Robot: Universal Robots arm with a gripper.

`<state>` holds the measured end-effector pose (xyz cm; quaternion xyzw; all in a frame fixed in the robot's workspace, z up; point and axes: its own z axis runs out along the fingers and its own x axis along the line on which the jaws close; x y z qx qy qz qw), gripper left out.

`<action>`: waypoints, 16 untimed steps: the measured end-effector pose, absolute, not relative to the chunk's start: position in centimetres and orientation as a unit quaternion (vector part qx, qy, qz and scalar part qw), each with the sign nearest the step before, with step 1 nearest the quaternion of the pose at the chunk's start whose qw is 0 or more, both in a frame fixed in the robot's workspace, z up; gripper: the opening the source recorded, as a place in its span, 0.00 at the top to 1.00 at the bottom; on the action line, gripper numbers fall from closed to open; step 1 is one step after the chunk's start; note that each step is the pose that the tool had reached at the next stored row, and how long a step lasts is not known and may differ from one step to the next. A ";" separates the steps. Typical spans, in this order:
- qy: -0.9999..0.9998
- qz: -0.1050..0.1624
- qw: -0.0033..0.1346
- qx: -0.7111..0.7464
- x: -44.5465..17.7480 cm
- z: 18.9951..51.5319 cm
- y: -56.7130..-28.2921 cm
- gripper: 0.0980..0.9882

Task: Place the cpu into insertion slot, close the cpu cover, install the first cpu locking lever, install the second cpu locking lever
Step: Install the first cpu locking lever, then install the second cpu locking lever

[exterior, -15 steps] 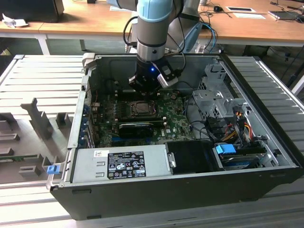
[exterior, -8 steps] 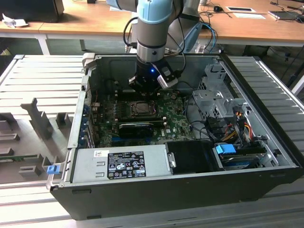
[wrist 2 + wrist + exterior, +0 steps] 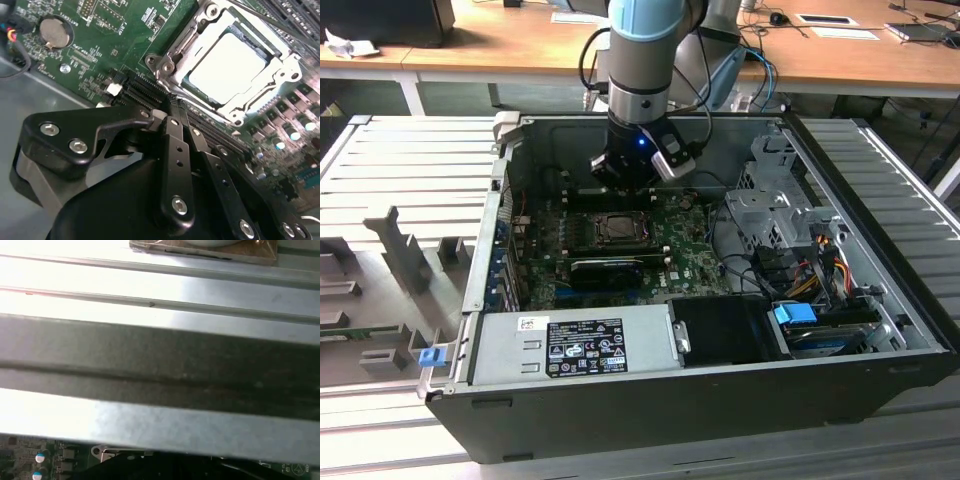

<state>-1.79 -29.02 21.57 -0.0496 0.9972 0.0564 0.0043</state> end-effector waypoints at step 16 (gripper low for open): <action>0.997 0.056 0.004 -0.050 -1.8 21.6 -30.9 0.99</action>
